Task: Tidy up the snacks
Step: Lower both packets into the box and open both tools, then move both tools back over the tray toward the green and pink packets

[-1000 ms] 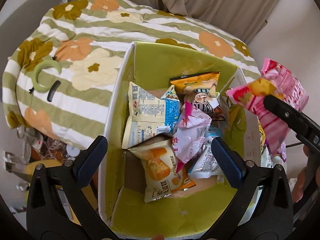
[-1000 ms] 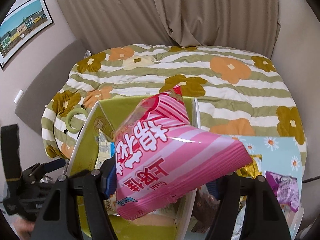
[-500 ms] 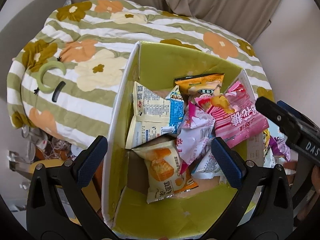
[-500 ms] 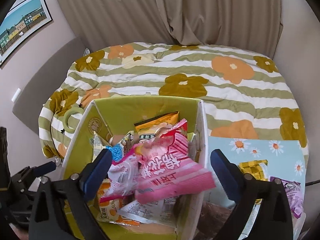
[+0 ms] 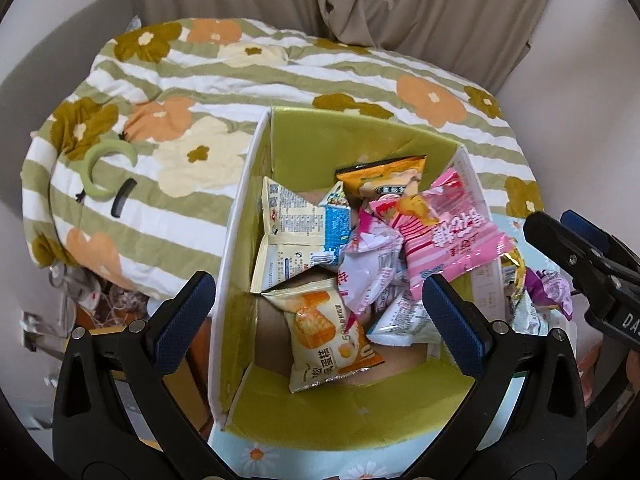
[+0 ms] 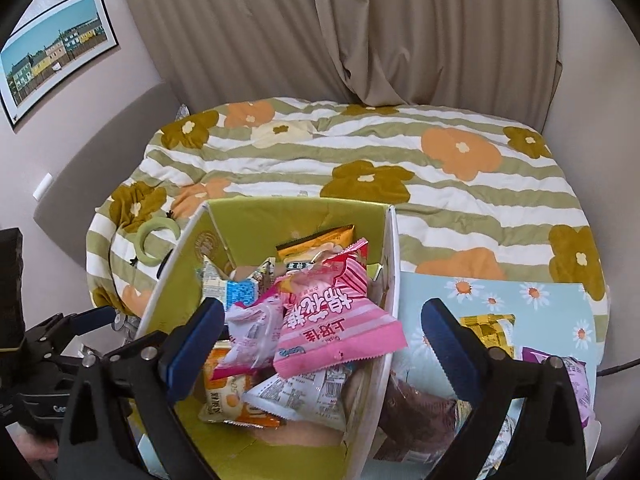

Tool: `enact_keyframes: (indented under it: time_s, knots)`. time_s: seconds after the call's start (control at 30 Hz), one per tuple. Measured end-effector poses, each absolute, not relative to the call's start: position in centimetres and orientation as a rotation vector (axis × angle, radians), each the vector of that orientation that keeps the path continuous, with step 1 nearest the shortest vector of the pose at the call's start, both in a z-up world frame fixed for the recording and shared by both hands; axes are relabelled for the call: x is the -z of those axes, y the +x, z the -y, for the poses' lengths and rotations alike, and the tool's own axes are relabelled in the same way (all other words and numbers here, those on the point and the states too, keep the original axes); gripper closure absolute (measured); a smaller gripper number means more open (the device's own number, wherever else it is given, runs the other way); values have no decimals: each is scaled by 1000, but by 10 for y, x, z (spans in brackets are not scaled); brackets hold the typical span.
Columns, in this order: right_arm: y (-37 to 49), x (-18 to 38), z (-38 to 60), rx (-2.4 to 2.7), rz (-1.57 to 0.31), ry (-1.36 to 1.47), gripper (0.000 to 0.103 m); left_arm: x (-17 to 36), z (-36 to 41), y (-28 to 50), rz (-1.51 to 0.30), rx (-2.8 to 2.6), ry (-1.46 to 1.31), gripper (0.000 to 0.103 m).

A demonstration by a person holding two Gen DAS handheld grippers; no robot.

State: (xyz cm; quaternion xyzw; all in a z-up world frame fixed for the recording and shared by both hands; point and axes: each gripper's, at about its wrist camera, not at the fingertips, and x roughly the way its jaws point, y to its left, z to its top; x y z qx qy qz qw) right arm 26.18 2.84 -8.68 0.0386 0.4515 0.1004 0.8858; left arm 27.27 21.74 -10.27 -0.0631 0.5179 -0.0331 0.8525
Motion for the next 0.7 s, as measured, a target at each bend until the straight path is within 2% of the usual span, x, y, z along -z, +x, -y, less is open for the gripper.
enact_keyframes:
  time_s: [0.37,0.7]
  knots:
    - [211,46,-6,-135,-870,70,5,63,-192,249,-1043,169,-124,1]
    - [161,30,68,-33,-855,136,5,43,-110,218,-1011,277,-110,1]
